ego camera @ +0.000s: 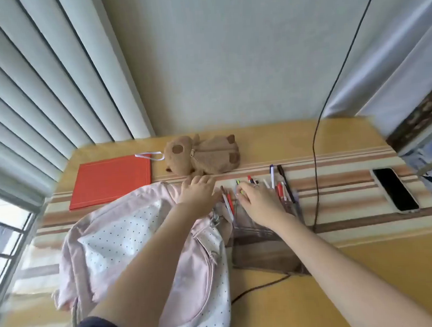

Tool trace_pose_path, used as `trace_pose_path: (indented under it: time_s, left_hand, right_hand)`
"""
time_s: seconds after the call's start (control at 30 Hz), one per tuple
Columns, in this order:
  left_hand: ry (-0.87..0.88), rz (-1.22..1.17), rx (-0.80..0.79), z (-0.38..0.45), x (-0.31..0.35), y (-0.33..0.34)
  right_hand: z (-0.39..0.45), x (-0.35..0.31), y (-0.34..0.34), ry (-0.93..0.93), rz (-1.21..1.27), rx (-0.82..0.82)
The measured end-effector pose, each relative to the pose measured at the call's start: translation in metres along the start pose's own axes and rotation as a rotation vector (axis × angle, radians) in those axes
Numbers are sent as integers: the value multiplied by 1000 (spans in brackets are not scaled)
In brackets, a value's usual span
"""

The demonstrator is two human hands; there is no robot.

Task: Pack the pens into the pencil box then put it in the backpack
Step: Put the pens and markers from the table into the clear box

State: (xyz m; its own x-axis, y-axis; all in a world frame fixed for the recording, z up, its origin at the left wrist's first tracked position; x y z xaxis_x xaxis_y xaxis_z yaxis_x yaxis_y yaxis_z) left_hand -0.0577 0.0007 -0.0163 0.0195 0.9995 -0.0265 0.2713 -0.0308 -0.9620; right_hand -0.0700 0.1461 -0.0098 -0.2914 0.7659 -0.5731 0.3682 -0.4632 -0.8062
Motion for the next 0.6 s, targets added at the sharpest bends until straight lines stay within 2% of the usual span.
trace_pose_path:
  time_s: [0.03, 0.17, 0.23, 0.33, 0.4, 0.6]
  left_hand:
    - [7, 25, -16, 5, 6, 12]
    - [21, 9, 110, 27, 30, 58]
    - [9, 9, 185, 35, 40, 76]
    - [-54, 49, 478, 35, 44, 80]
    - [-72, 103, 609, 35, 46, 90]
    - [-93, 245, 808, 34, 51, 104]
  right_hand:
    - [2, 6, 14, 16, -19, -15]
    - [11, 28, 60, 42, -76, -55]
    - [14, 38, 73, 38, -118, -8]
    - [19, 48, 83, 34, -99, 123]
    - [23, 50, 86, 15, -91, 154]
    - [24, 50, 91, -14, -136, 176]
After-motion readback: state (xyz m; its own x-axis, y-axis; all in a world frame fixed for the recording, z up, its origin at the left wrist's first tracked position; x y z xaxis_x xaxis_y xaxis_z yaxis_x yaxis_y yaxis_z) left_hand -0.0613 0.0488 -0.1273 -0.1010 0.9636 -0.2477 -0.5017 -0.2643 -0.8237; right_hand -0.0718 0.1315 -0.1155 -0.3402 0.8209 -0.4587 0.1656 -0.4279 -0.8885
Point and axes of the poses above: each hand's wrist, its own z-axis towards the middle knuckle, its own y-axis out of the palm, x = y × z, the point moved 6 cm from there along z, towards the middle knuckle, and after that the axes turned 13 degrees about z, right-handed, at the moved point
